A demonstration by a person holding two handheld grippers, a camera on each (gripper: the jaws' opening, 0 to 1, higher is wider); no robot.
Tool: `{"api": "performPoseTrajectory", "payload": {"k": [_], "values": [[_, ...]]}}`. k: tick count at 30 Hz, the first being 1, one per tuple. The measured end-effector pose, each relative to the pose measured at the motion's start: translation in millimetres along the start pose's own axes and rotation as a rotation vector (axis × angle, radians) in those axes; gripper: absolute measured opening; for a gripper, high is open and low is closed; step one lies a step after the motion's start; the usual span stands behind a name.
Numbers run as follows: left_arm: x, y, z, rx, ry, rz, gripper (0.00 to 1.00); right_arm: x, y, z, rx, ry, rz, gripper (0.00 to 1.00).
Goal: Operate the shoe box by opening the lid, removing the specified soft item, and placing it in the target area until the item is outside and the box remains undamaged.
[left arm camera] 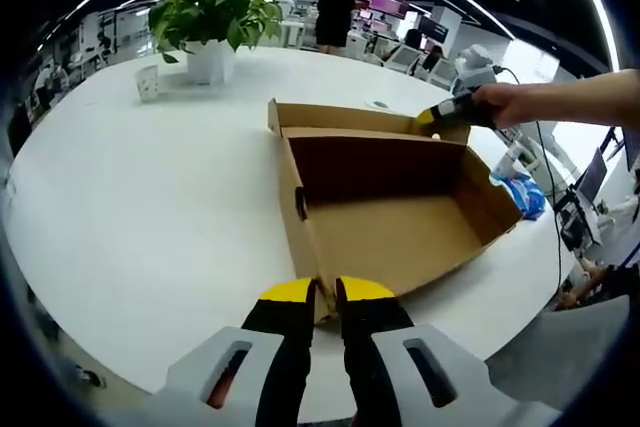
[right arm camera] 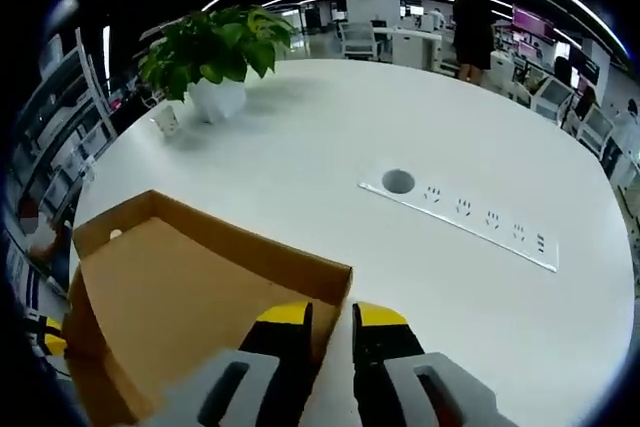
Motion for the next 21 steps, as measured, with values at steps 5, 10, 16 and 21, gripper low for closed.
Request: {"api": "performPoseTrajectory", "payload": {"k": [5,10,16,21], "values": [[0.4,0.0,0,0.0,0.0,-0.002,0.07,1.7,-3,0,0.029,0.013,0.015,0.01],[0.8,-0.8,0,0.001,0.001,0.001,0.07,2.0,3,-5,0.047,0.009,-0.024,0.0],[0.9,-1.9,1,0.001,0.004,0.01,0.07,-9.7,-2,-13,0.058,-0.03,-0.032,0.0],[0.8,-1.7,1,0.001,0.006,0.01,0.07,-23.5,-4,-20,0.049,-0.061,-0.07,0.0]]}}
Point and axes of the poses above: the point that each gripper's makers call its tool centre point, and the gripper's own axes: z roughly forward along the fingers, y roughly to its left, x roughly out of its underside, the point moved 5 cm from there along -z, roughly backward along the fingers, and after that the axes turned 12 degrees about -y, right-handed, at the moved point
